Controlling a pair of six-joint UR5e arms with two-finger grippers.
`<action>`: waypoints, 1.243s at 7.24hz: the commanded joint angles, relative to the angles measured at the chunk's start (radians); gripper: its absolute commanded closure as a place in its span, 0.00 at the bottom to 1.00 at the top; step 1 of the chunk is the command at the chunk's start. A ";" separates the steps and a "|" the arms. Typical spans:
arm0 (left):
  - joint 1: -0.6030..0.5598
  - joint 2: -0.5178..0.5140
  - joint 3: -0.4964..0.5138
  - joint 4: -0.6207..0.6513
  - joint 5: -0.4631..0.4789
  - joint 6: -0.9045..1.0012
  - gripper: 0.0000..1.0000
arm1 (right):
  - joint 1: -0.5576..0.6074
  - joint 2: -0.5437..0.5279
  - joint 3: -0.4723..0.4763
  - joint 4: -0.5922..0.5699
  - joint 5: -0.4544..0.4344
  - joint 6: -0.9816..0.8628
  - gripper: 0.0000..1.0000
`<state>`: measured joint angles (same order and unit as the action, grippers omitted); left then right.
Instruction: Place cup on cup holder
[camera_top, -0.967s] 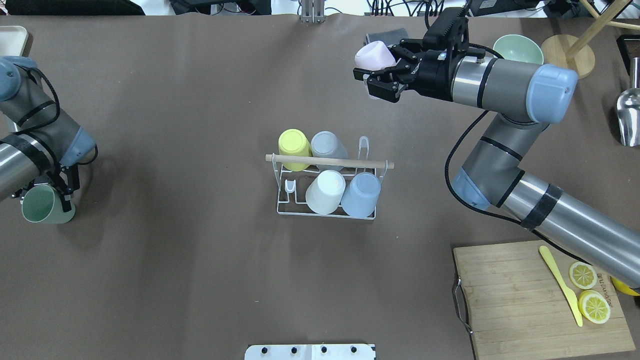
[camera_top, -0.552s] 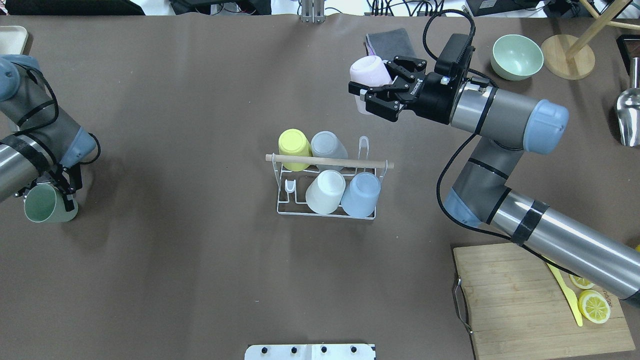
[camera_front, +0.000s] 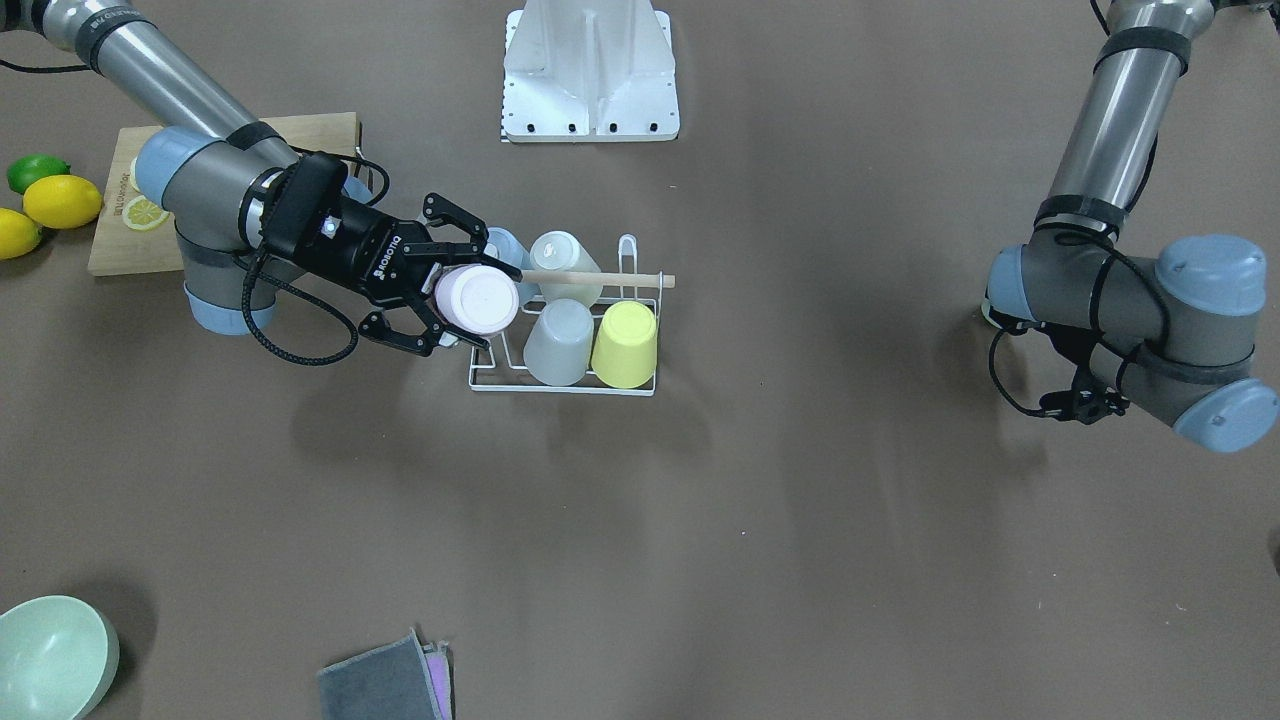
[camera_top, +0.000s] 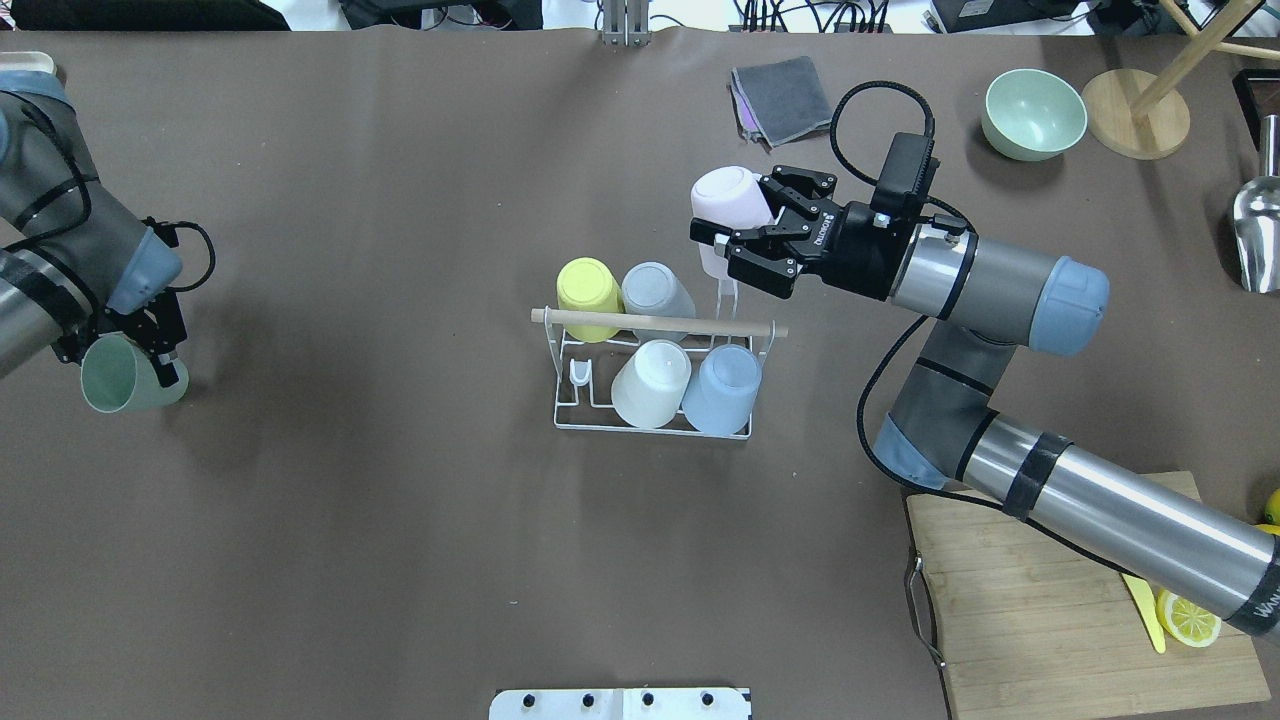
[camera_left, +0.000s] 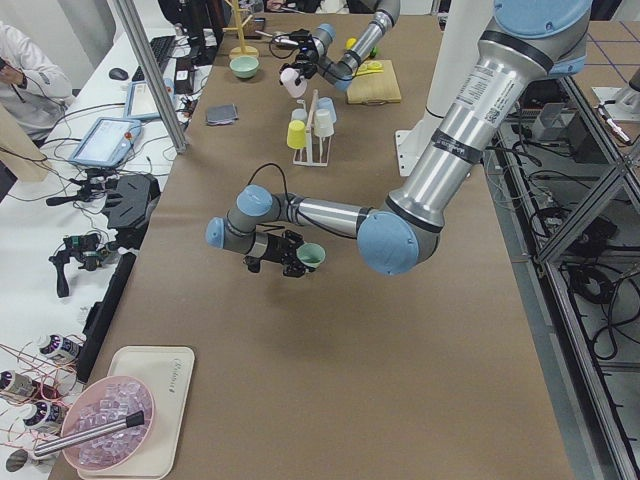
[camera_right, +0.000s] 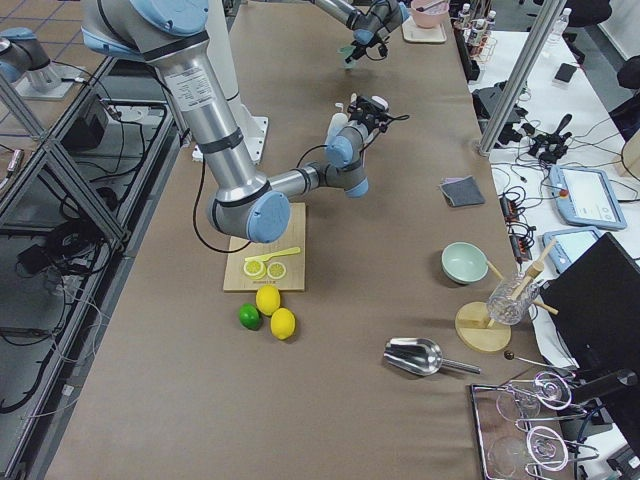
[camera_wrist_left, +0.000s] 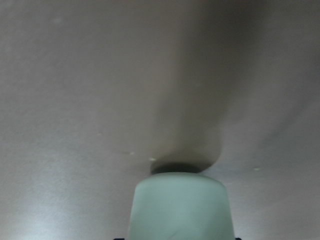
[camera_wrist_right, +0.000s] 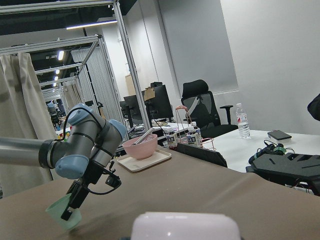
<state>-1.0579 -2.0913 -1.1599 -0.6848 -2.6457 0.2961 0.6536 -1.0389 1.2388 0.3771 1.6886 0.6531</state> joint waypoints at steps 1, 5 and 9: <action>-0.037 -0.007 -0.043 -0.140 -0.011 -0.067 0.56 | -0.014 0.007 -0.033 0.017 -0.007 -0.021 1.00; -0.056 -0.035 -0.096 -0.763 -0.011 -0.533 0.56 | -0.026 0.014 -0.061 0.019 -0.007 -0.026 1.00; -0.057 -0.046 -0.136 -1.349 0.004 -0.927 0.56 | -0.035 0.010 -0.081 0.055 -0.006 -0.026 1.00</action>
<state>-1.1142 -2.1347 -1.2769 -1.8512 -2.6488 -0.5121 0.6195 -1.0281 1.1648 0.4208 1.6827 0.6270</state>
